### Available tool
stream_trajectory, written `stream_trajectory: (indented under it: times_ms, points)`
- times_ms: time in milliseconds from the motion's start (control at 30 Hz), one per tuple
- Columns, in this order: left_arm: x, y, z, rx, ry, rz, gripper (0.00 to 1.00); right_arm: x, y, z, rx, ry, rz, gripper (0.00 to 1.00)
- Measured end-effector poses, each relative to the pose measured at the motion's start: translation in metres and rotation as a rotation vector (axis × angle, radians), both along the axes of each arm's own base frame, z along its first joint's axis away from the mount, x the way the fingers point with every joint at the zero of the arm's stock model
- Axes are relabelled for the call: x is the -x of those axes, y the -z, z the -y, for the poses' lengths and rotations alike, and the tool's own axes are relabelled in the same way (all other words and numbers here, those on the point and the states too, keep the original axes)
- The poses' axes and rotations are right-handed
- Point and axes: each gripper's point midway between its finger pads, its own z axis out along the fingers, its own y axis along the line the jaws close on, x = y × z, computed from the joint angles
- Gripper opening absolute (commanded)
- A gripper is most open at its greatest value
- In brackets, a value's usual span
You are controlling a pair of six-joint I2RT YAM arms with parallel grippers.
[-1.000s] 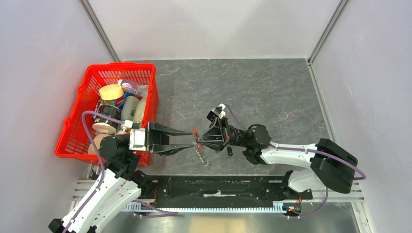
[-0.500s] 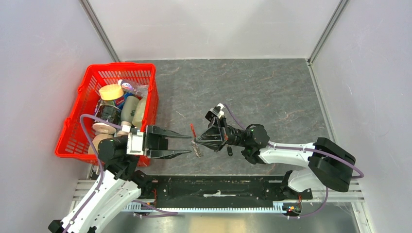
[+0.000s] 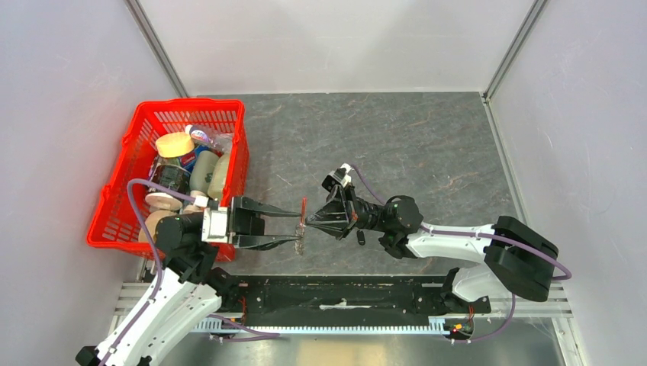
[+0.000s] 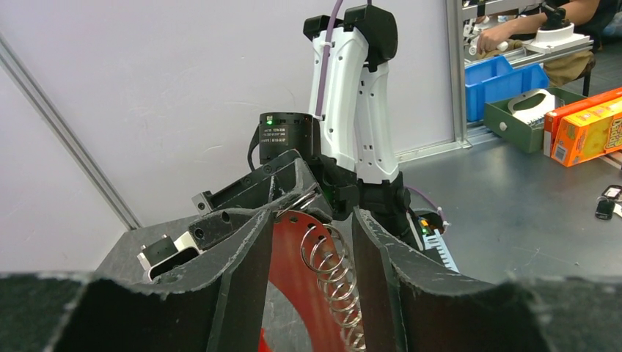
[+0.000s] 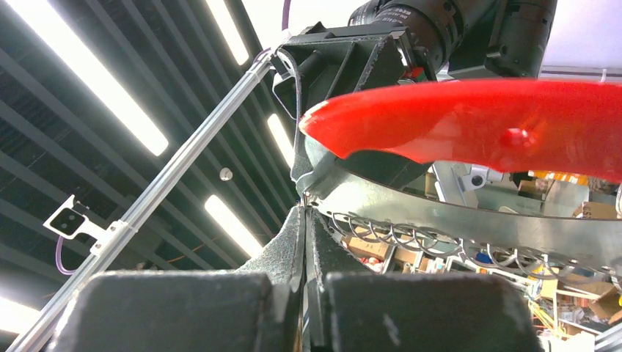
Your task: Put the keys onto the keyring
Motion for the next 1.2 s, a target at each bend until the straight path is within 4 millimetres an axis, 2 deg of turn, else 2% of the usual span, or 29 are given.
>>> stream_trajectory:
  times_ms: [233,667,800,867,1200]
  points:
    - [0.0001,-0.0011,-0.0003,0.004,-0.002,0.004,0.51,0.0003,0.0047,-0.0006,0.011,0.000,-0.009,0.00]
    - [-0.0057,-0.0026,0.0039,0.008,0.003,0.017,0.30,0.0046,0.0047,-0.0017,0.012,-0.012,-0.010,0.00]
    - [-0.0040,-0.0047,0.0033,0.011,0.007,0.027,0.18,0.0059,0.0045,-0.0019,0.011,-0.015,-0.010,0.00]
    - [-0.0031,-0.0065,0.0029,0.014,0.008,0.034,0.03,0.0059,0.0043,-0.0018,0.010,-0.014,-0.010,0.00]
    - [-0.0021,-0.0089,0.0023,0.022,0.007,0.045,0.02,0.0089,0.0043,-0.0021,0.010,-0.023,-0.008,0.00]
